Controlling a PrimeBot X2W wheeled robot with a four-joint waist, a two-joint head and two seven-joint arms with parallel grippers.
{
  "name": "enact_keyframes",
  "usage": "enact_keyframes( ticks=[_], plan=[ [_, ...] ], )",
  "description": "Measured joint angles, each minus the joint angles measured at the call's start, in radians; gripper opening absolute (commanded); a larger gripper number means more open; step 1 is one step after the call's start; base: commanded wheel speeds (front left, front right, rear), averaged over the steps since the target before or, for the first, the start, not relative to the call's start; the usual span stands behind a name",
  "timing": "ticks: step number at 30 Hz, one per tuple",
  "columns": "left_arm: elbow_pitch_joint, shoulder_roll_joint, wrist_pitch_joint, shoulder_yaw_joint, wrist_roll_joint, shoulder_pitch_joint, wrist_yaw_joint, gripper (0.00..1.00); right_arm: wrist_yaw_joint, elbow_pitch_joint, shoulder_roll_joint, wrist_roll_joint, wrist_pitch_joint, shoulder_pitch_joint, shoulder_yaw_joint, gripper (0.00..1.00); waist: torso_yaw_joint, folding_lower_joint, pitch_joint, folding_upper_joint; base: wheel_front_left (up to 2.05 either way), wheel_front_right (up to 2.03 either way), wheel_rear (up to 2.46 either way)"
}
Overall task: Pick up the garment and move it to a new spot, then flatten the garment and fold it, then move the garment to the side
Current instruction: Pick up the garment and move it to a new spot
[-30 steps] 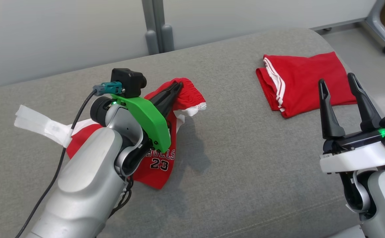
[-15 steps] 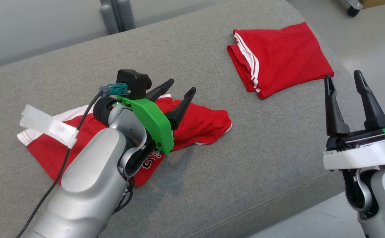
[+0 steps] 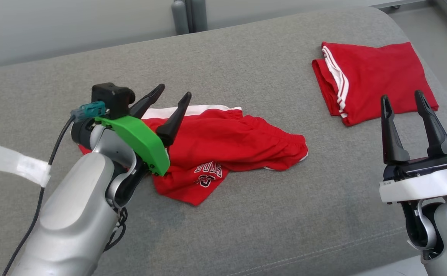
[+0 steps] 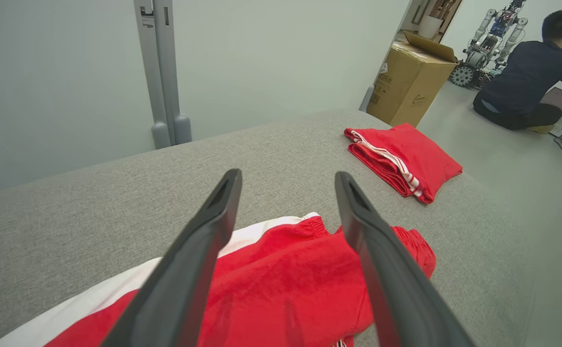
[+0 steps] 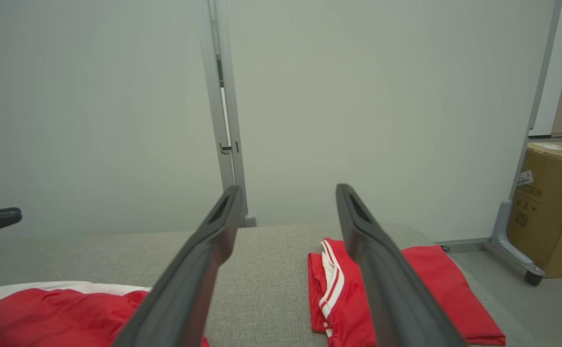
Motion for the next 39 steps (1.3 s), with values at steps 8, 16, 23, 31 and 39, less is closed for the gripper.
enact_keyframes(
  ticks=[8,16,23,31,39],
  plan=[
    [-0.012,0.052,-0.088,0.067,0.002,0.094,0.046,1.00,0.000,0.019,0.000,0.001,0.000,0.030,-0.002,1.00,0.074,0.0000,-0.029,0.0000,0.00,0.00,0.00],
    [-0.051,0.111,-0.167,0.101,0.051,0.179,0.097,1.00,0.000,0.026,0.002,0.008,0.000,0.059,-0.003,1.00,0.121,0.0000,-0.061,0.0000,0.00,0.00,0.00],
    [-0.109,0.126,-0.244,0.141,0.063,0.294,0.168,1.00,0.000,0.026,0.001,0.015,0.000,0.087,-0.014,1.00,0.155,0.0000,-0.086,0.0000,0.00,0.00,0.00],
    [-0.164,0.128,-0.253,0.181,0.052,0.387,0.194,1.00,-0.009,0.024,0.017,0.023,0.000,0.117,-0.022,1.00,0.167,0.0000,-0.097,0.0000,0.00,0.00,0.00],
    [-0.215,0.130,-0.261,0.191,0.052,0.416,0.203,1.00,-0.009,0.014,0.017,0.023,0.000,0.117,-0.021,1.00,0.163,0.0000,-0.096,0.0000,0.00,0.00,0.00]
  ],
)
